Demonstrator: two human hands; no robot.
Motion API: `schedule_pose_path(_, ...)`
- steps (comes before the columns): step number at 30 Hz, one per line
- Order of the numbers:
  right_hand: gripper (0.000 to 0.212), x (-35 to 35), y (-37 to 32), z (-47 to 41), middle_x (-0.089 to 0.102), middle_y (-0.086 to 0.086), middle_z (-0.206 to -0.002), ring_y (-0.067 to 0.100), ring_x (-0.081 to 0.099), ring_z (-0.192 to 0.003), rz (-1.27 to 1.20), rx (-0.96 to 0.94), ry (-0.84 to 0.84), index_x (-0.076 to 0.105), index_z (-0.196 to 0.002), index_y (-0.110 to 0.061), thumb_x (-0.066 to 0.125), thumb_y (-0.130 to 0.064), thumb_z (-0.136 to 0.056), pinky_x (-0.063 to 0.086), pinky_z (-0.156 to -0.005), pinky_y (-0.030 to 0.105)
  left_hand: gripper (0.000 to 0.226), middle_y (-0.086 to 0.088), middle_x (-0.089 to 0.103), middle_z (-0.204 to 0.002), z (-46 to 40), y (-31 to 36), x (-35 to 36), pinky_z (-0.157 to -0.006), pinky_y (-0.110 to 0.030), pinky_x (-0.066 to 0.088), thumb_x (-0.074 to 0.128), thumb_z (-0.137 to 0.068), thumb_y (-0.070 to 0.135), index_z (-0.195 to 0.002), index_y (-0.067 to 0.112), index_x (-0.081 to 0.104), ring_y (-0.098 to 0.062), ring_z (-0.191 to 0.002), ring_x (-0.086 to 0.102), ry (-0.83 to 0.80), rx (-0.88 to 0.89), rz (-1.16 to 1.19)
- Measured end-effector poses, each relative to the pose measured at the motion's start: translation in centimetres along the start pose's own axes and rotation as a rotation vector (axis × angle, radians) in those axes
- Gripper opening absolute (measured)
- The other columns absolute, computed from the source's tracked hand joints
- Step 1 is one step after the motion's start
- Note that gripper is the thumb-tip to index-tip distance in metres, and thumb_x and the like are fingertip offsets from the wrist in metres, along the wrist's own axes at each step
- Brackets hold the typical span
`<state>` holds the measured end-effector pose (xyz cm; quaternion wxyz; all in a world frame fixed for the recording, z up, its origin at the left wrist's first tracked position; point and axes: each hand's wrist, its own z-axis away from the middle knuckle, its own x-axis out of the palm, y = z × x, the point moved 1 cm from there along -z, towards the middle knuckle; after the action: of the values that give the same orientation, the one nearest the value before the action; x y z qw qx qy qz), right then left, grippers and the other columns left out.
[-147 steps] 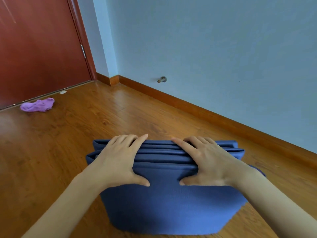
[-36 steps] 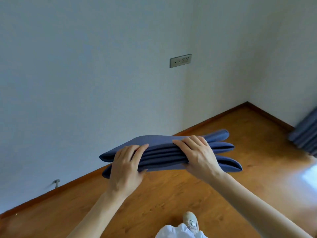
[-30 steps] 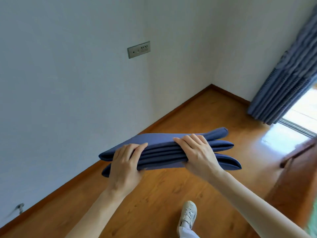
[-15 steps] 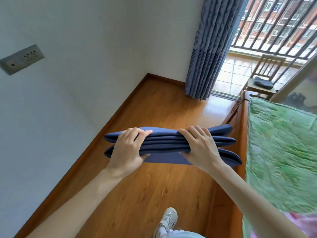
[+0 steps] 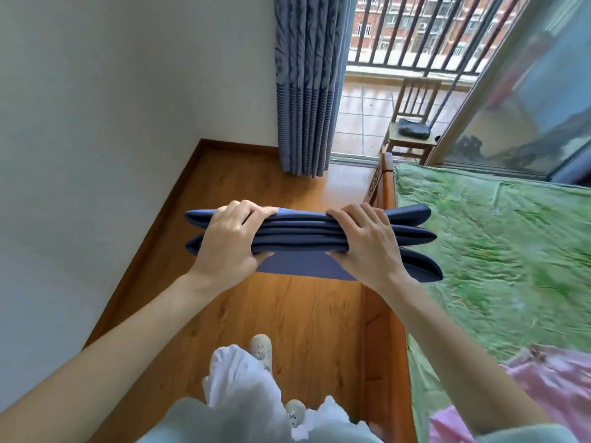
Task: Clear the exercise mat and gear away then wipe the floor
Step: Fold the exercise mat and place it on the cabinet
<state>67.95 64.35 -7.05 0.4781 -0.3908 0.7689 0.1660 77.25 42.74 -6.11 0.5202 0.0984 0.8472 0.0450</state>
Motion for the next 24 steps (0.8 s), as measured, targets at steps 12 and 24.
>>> schedule_pose_path(12, 0.057, 5.8, 10.4, -9.0, 0.061, 0.001, -0.095, 0.023, 0.056, -0.087, 0.096, 0.154, -0.027, 0.060, -0.110, -0.014, 0.084, -0.030, -0.060, 0.043, -0.084, 0.034, 0.067, -0.005, 0.064, -0.103, -15.8, -5.4, 9.1, -0.088, -0.039, 0.047, 0.087, -0.057, 0.022, -0.118, 0.012, 0.060, -0.024, -0.093, 0.059, -0.071, 0.159, 0.116)
schedule_pose_path(24, 0.066, 9.5, 19.8, -20.8, 0.062, 0.002, -0.098, 0.025, 0.058, -0.090, 0.192, 0.338, 0.036, 0.061, -0.111, -0.014, 0.088, -0.028, -0.052, 0.038, -0.085, 0.032, 0.067, -0.008, 0.063, -0.103, -33.8, -11.0, 16.3, -0.088, -0.041, 0.048, 0.088, -0.055, 0.020, -0.116, 0.011, 0.059, -0.020, -0.097, 0.049, -0.034, 0.309, 0.205)
